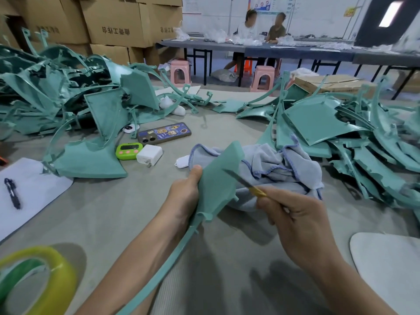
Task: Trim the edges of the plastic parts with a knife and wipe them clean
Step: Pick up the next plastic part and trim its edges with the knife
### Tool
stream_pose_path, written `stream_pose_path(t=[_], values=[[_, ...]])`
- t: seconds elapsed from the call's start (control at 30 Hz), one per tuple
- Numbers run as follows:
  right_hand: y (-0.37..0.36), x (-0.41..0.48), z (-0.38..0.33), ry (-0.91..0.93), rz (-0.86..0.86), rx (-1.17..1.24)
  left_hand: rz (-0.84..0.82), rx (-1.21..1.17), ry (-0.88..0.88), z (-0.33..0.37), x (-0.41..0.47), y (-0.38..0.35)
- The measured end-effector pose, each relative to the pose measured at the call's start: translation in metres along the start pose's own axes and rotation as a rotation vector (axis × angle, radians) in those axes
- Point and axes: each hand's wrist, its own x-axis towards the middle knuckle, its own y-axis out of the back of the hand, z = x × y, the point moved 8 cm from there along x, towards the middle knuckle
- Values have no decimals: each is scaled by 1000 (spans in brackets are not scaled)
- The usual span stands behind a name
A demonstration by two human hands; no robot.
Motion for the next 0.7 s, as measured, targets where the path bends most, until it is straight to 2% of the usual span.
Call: stream_pose_path(t=[0.1, 0.27, 0.47, 0.63, 0.7], values=[[-4, -1, -9, 37, -85, 60, 25, 77, -60, 6, 5, 8], [12, 15, 11, -28, 65, 11, -17, 112, -137, 6, 9, -1], [-6, -3, 0, 30, -149, 52, 47, 109, -71, -1, 20, 13], [4, 15, 12, -25, -12, -27, 22, 162, -112, 0, 20, 8], [-3, 13, 16, -41, -66, -29, 30, 154, -103, 0, 21, 10]])
